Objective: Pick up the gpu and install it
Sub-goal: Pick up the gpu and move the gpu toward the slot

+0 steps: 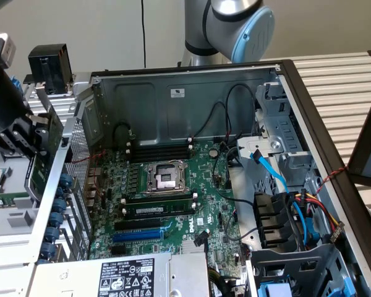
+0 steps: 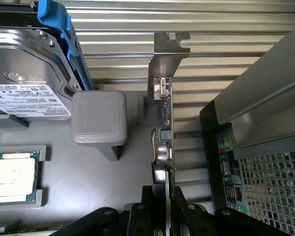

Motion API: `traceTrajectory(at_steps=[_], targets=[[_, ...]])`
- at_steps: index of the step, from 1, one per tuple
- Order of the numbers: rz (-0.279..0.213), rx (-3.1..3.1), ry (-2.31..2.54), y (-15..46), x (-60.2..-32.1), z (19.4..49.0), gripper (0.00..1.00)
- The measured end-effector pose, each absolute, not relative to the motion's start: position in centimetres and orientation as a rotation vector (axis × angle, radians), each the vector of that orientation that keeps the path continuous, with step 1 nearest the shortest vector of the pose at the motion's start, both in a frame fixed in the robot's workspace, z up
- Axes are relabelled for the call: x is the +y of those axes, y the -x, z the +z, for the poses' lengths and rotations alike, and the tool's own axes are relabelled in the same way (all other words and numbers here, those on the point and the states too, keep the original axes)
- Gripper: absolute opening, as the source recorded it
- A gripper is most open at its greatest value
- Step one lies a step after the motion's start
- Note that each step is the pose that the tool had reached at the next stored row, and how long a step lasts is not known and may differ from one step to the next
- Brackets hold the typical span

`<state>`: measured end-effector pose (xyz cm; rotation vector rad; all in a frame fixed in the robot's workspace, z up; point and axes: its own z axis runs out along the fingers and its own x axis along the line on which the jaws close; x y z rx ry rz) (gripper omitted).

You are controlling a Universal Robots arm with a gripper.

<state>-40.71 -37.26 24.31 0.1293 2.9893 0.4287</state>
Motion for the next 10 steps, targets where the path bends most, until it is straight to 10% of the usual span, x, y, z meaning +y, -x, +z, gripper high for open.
traceTrajectory(at_steps=[10], targets=[[0.43,3.009,-0.134,40.7,-37.5,27.1,0.27]])
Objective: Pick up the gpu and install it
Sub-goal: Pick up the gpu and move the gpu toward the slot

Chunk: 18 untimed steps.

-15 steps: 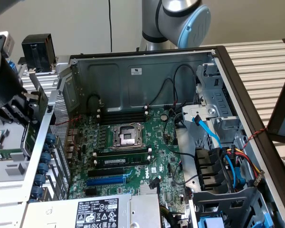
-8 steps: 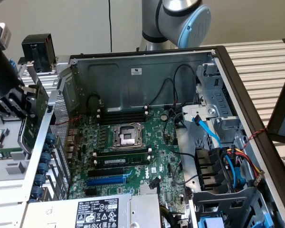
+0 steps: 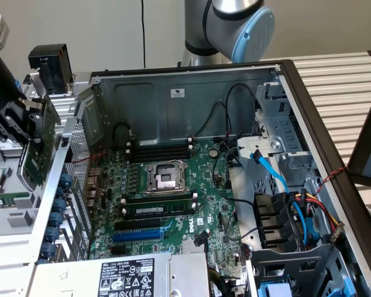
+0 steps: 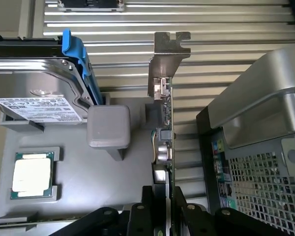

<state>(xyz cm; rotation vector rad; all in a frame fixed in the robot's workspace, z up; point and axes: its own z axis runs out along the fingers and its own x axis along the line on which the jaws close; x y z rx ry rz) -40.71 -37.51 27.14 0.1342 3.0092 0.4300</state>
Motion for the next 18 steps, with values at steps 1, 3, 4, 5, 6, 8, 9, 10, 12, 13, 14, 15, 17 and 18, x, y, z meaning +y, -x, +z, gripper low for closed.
traceTrajectory(at_steps=[1,3,4,5,6,8,9,10,12,13,14,15,17,18], targets=[[0.43,3.013,-0.135,40.7,-37.6,27.3,0.27],[0.431,3.021,-0.137,40.7,-37.8,27.6,0.27],[0.431,3.023,-0.138,40.7,-37.9,27.7,0.27],[0.43,3.025,-0.138,40.7,-38.0,27.8,0.27],[0.43,3.028,-0.139,40.7,-38.1,28.0,0.27],[0.429,3.034,-0.141,40.7,-38.3,28.2,0.27],[0.43,3.037,-0.142,40.7,-38.4,28.3,0.27],[0.43,3.042,-0.143,40.7,-38.6,28.4,0.27],[0.429,3.048,-0.144,40.7,-38.9,28.7,0.27],[0.428,3.05,-0.145,40.7,-39.0,29.0,0.27],[0.428,3.05,-0.145,40.7,-39.2,29.3,0.27],[0.428,3.051,-0.145,40.7,-39.3,29.7,0.27],[0.428,3.053,-0.145,40.7,-39.4,30.6,0.27],[0.428,3.053,-0.146,40.7,-39.5,30.9,0.27]])
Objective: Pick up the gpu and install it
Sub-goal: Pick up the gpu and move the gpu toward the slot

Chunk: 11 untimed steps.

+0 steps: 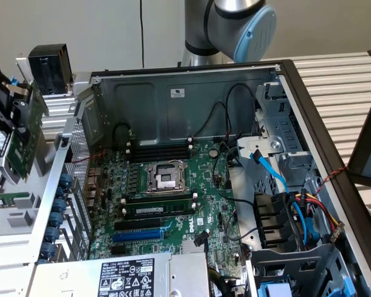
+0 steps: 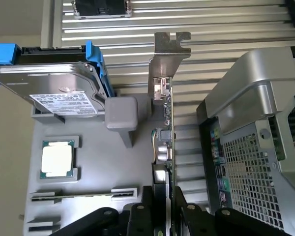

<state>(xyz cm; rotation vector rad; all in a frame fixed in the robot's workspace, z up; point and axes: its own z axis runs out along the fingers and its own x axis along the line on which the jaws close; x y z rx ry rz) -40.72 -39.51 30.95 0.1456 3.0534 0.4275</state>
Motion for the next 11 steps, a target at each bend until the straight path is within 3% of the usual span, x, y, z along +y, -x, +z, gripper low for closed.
traceTrajectory(at_steps=[11], targets=[[0.427,3.066,-0.149,40.7,-40.6,34.8,0.27]])
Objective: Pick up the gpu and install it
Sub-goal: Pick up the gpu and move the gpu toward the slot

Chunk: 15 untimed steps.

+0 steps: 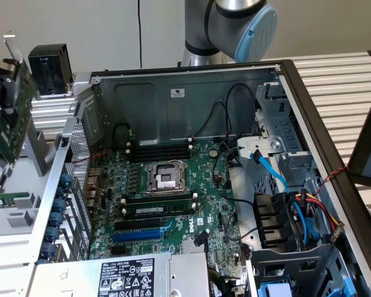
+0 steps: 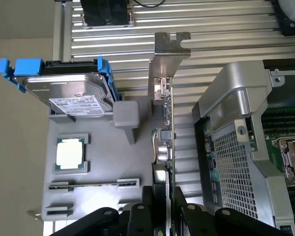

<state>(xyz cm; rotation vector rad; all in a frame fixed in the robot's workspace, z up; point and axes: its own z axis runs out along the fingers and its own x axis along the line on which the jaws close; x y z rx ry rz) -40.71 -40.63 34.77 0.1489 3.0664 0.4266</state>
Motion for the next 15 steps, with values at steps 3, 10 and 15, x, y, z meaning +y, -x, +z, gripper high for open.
traceTrajectory(at_steps=[3,10,15], targets=[[0.427,3.079,-0.152,40.6,-41.0,35.6,0.27],[0.428,3.113,-0.161,39.4,-42.3,37.6,0.27],[0.429,3.139,-0.169,38.5,-43.2,38.8,0.27]])
